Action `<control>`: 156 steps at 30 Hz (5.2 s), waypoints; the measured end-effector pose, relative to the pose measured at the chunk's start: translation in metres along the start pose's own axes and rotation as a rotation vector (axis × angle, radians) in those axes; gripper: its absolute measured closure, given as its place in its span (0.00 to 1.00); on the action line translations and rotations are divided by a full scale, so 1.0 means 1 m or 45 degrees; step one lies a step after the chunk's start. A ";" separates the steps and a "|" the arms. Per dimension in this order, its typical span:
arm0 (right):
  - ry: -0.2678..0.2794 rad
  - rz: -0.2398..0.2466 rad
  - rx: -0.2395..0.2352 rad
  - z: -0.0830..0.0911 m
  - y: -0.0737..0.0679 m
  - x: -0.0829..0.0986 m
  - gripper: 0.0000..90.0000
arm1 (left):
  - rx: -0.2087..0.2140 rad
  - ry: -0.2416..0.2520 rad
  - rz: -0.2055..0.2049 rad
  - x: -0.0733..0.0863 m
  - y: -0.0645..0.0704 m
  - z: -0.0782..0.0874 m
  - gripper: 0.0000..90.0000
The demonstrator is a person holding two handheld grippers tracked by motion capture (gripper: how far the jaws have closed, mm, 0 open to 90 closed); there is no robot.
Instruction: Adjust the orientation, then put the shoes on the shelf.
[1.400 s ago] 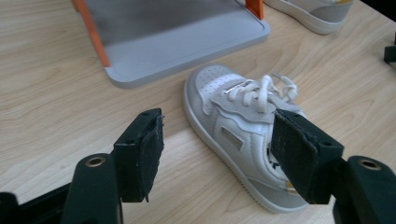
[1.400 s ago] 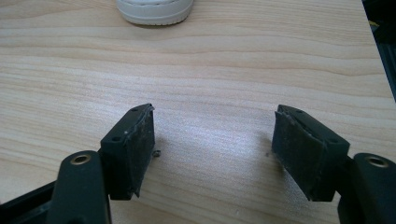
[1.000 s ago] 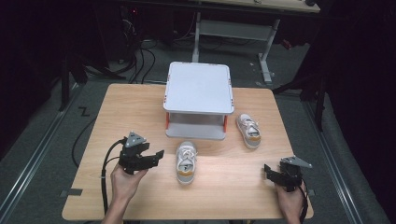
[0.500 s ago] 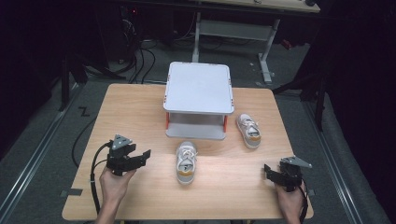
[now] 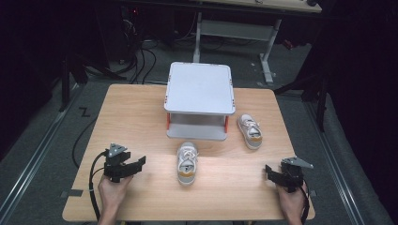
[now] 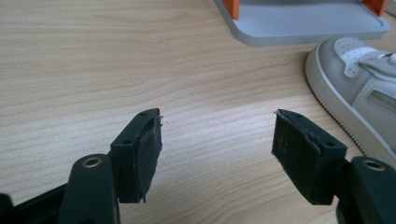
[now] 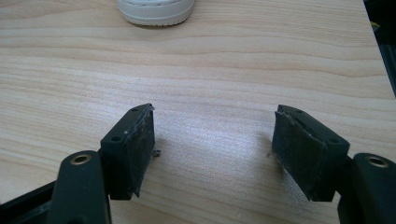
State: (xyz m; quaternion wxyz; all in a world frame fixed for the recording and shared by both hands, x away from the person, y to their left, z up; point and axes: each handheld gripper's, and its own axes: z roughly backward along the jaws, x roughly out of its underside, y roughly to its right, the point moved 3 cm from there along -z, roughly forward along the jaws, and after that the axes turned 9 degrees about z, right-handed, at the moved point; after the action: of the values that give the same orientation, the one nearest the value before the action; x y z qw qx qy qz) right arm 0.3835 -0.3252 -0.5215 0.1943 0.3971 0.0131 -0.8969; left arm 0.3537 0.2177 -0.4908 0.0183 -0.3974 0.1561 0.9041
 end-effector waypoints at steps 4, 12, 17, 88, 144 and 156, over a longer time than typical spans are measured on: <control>0.001 -0.013 0.010 0.000 0.000 0.000 0.37 | -0.032 -0.008 -0.007 0.004 -0.001 -0.008 0.36; 0.005 -0.040 0.028 0.001 -0.001 0.000 0.40 | -0.087 -0.017 -0.040 0.012 -0.002 -0.019 0.36; 0.006 -0.034 0.008 0.002 0.000 -0.001 0.50 | -0.118 -0.030 -0.046 0.015 -0.005 -0.024 0.36; -0.143 0.091 -0.271 -0.060 -0.031 -0.139 0.96 | -0.163 -0.017 -0.118 0.022 -0.001 -0.031 0.32; -0.029 0.339 -0.527 0.009 -0.197 -0.100 0.94 | -0.158 -0.013 -0.113 0.022 -0.001 -0.031 0.32; -0.056 0.291 -0.581 0.004 -0.206 -0.105 0.87 | -0.161 -0.018 -0.120 0.022 -0.001 -0.031 0.32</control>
State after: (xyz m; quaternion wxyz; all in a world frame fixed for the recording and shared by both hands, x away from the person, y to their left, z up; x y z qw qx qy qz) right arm 0.3706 -0.1005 -0.4706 0.3790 0.3224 0.1659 -0.8514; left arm 0.3608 0.2076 -0.5267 0.0369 -0.3983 0.0796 0.9131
